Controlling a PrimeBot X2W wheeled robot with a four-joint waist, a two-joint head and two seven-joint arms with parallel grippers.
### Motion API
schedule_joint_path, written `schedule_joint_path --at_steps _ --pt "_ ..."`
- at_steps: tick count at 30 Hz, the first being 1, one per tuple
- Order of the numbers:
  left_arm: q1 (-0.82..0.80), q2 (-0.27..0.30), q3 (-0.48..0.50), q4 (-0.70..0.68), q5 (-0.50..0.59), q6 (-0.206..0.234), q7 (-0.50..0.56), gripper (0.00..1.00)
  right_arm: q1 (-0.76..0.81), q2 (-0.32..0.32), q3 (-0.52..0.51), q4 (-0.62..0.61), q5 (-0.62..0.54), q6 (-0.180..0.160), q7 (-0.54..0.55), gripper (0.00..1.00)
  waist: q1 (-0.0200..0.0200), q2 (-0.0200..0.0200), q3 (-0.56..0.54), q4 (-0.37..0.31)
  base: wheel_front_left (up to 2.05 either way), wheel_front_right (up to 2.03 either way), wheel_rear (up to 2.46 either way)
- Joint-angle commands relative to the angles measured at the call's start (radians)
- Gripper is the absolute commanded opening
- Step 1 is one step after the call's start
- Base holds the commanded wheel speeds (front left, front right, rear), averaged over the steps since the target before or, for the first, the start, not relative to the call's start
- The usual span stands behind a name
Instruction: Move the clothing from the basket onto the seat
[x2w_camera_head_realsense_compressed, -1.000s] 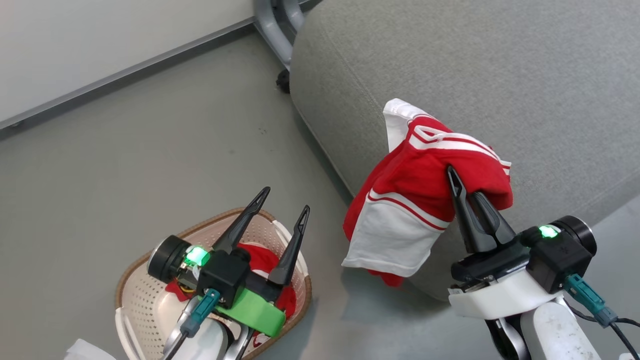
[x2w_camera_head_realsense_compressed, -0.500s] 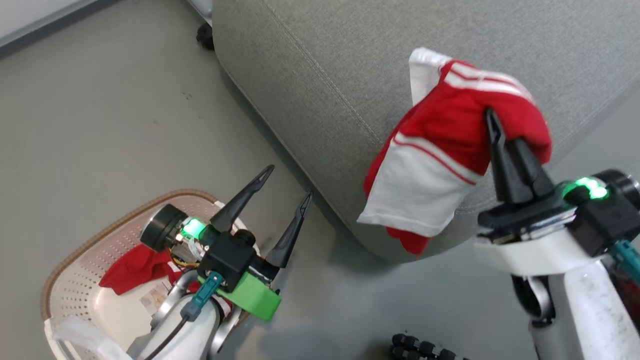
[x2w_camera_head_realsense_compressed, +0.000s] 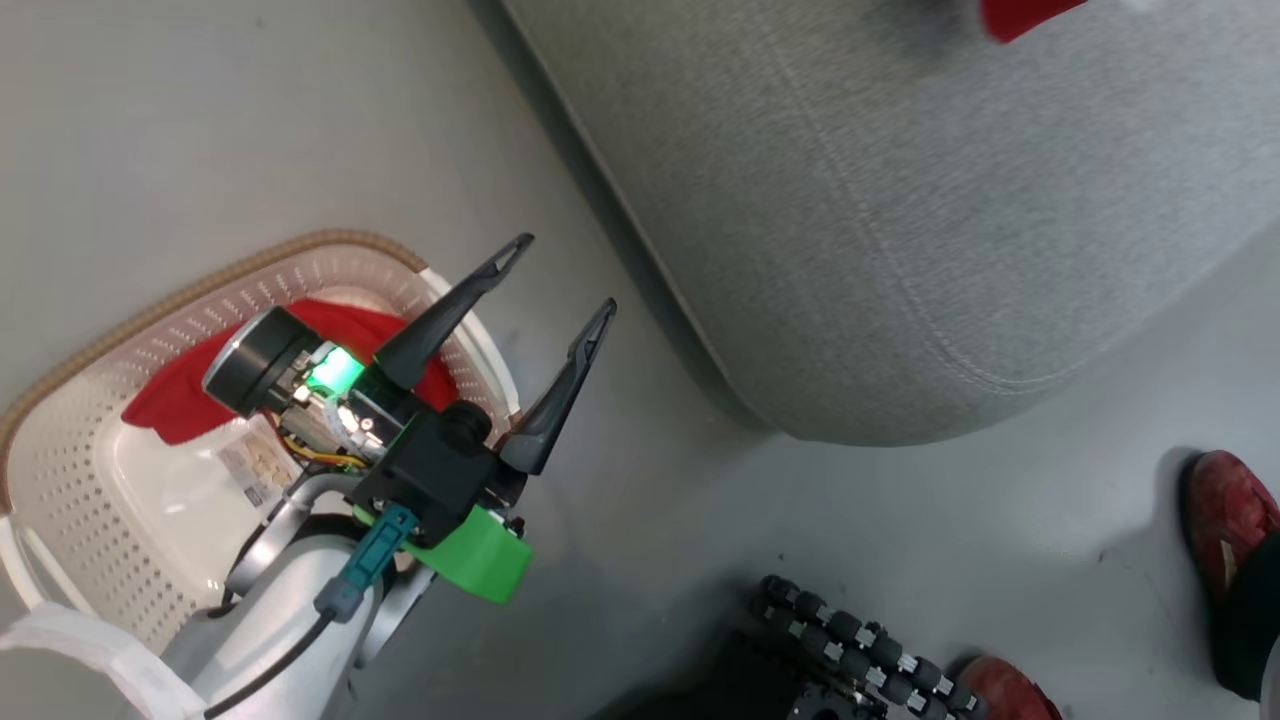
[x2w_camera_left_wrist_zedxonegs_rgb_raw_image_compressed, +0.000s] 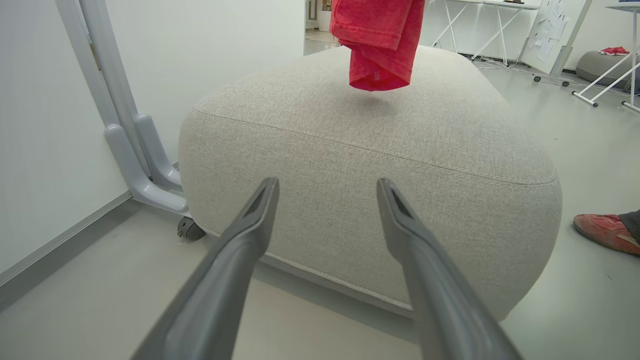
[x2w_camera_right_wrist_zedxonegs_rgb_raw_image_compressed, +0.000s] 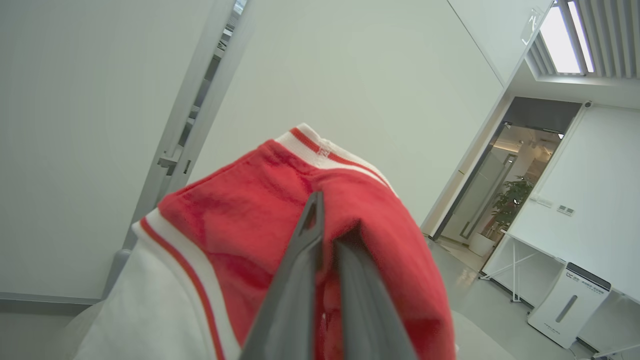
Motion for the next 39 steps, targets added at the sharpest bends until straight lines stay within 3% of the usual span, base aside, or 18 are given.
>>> schedule_joint_path --at_steps 1,5,8,9,10,11,15,18,25,30,39 --pt "-0.025 0.012 0.007 -0.014 0.007 0.002 0.005 1.0 -0.024 -0.006 -0.022 0.045 0.01 -0.001 -0.001 0.0 -0.0001 0.0065 0.133 0.087 0.0 0.0 0.0" --pt "-0.031 0.017 0.008 -0.034 -0.002 0.005 0.017 1.0 -0.045 -0.004 -0.072 0.198 -0.003 -0.001 -0.001 0.0 -0.0001 0.0065 0.167 0.11 0.0 0.0 0.0" --pt "-0.043 0.014 0.003 -0.041 -0.004 0.005 0.018 1.0 -0.033 0.034 -0.117 0.261 -0.017 -0.001 -0.001 0.0 -0.0001 0.0065 0.186 0.128 0.0 0.0 0.0" --pt "-0.046 0.009 0.004 -0.041 -0.007 0.008 0.015 1.0 -0.022 0.05 -0.136 0.277 -0.023 -0.001 -0.001 0.21 -0.0001 0.0065 0.192 0.135 0.0 0.0 0.0" --pt "-0.049 0.005 0.003 -0.041 -0.008 0.01 0.009 1.0 -0.015 0.063 -0.158 0.28 -0.027 -0.001 -0.001 0.57 -0.0001 0.0065 0.196 0.142 0.0 0.0 0.0" --pt "-0.054 -0.002 0.003 -0.039 -0.013 0.011 0.001 1.0 -0.009 0.086 -0.199 0.268 -0.035 -0.002 -0.001 1.0 -0.0001 0.0065 0.2 0.151 0.0 0.0 0.0" --pt "-0.056 -0.026 0.013 -0.007 -0.03 0.032 -0.044 1.0 0.058 0.178 -0.323 0.177 -0.058 -0.001 -0.001 1.0 -0.0001 0.0065 0.191 0.182 0.0 0.0 0.0" --pt "-0.062 -0.05 0.007 0.032 -0.035 0.037 -0.082 1.0 0.126 0.191 -0.343 0.128 -0.055 -0.001 -0.001 1.0 -0.0001 0.0065 0.162 0.208 0.0 0.0 0.0" --pt "-0.041 -0.124 0.011 0.168 -0.071 0.069 -0.159 1.0 0.364 0.192 -0.06 0.078 -0.06 -0.001 -0.001 1.0 -0.0001 0.0065 0.014 0.267 0.0 0.0 0.0" --pt "-0.001 -0.207 0.04 0.218 -0.117 0.088 -0.168 1.0 0.469 0.193 0.138 0.054 -0.07 -0.001 -0.001 1.0 -0.0001 0.0065 -0.117 0.336 0.0 0.0 0.0" --pt "0.133 -0.287 0.193 0.238 -0.138 0.123 -0.167 1.0 0.537 0.188 0.346 0.049 -0.077 -0.001 -0.001 1.0 -0.0001 0.0065 -0.345 0.471 0.0 0.0 0.0"
